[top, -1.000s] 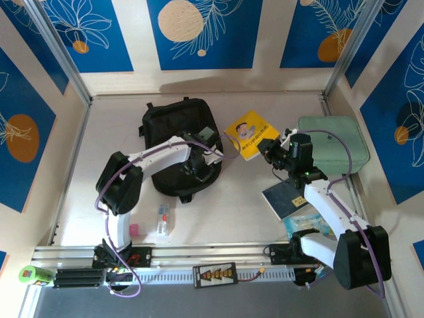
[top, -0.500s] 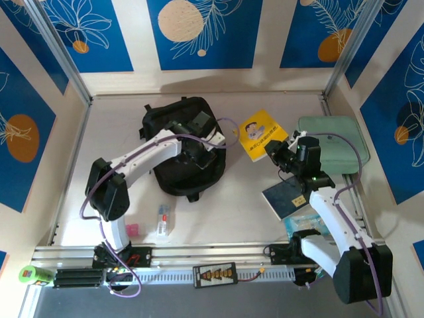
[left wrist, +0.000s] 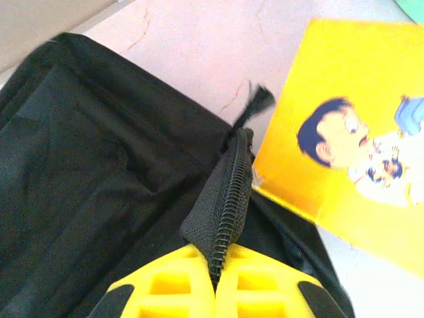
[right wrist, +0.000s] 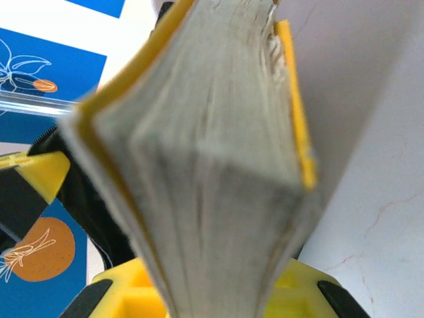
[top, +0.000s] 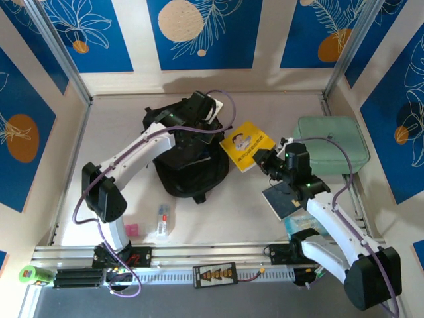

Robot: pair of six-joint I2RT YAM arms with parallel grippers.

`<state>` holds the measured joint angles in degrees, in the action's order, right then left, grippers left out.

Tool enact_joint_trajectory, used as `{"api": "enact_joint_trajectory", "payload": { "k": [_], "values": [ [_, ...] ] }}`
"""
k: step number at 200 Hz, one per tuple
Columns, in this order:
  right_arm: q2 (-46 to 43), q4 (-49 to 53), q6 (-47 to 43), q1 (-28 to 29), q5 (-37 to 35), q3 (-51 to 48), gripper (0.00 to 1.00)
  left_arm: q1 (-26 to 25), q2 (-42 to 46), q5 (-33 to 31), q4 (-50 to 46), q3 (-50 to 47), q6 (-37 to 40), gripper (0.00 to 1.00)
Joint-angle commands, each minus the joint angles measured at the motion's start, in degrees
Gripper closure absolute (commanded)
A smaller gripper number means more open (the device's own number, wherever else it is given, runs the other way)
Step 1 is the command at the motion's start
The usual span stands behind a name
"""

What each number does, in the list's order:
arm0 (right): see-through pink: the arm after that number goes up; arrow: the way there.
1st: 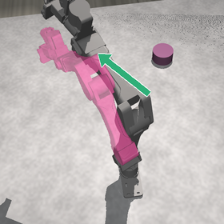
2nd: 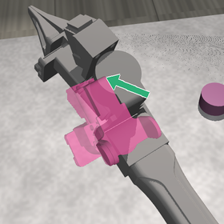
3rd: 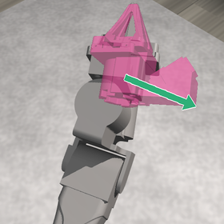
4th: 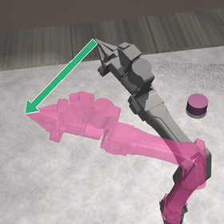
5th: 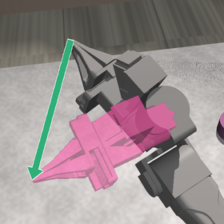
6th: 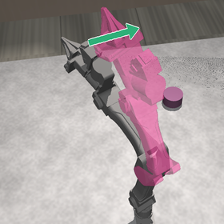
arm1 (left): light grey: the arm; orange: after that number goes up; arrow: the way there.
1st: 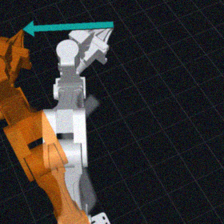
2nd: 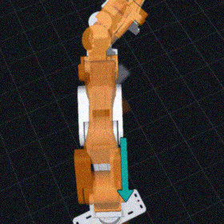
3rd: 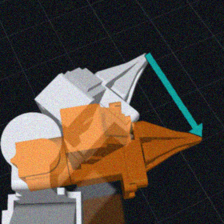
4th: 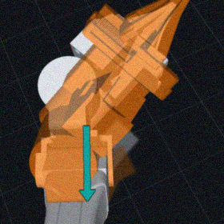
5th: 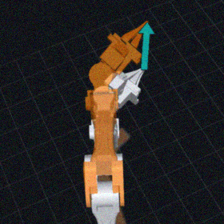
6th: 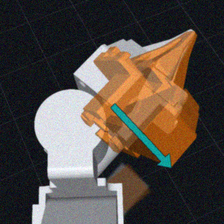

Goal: Pack books, pencil case, and school supplies into a backpack

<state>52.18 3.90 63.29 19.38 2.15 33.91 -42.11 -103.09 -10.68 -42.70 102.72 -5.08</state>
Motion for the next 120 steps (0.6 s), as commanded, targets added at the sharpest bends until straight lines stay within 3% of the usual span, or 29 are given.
{"api": "enact_joint_trajectory", "payload": {
  "k": [1,27,80,120],
  "values": [
    [-0.2,-4.78,3.39,3.86,0.53,0.13,0.91,0.12,-0.27,-0.55,6.72,3.43,-1.77,1.0],
    [1.11,-5.36,3.68,6.44,-0.62,1.07,0.92,0.16,-1.01,-0.52,7.01,3.64,-1.85,1.0],
    [-5.3,3.7,-1.87,7.32,-12.62,3.11,0.91,0.22,-3.01,-1.97,4.93,3.89,-1.85,1.0],
    [-8.06,3.81,-3.77,2.38,-5.73,2.17,0.91,1.39,-7.47,0.62,0.36,10.59,-5.52,1.0]
  ]
}}
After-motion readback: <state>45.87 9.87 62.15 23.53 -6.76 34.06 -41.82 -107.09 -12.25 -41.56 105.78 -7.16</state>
